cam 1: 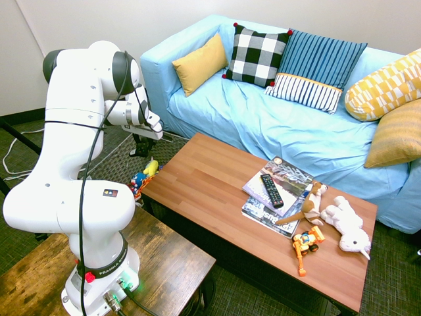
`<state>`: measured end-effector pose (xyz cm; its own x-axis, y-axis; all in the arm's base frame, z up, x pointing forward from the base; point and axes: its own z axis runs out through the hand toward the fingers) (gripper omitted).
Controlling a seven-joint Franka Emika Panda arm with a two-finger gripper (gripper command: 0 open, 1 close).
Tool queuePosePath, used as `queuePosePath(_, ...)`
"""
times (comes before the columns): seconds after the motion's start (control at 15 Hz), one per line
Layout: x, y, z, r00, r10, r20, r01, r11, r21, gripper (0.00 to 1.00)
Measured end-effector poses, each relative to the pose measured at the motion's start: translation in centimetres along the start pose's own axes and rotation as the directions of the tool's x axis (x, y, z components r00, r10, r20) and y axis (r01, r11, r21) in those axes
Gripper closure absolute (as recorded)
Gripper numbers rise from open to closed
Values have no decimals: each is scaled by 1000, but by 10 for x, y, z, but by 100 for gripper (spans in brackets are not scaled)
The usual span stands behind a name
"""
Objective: Put the gamepad in the basket
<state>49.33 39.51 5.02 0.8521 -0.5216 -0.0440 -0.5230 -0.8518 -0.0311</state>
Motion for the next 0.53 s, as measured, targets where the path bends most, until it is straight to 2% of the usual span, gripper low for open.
queuePosePath(0.27,-14,-11,68,1000,-1,13,1,1000,-21,100)
queuePosePath(0.53,-25,-39,111,999,-25,31,27,996,-90,100)
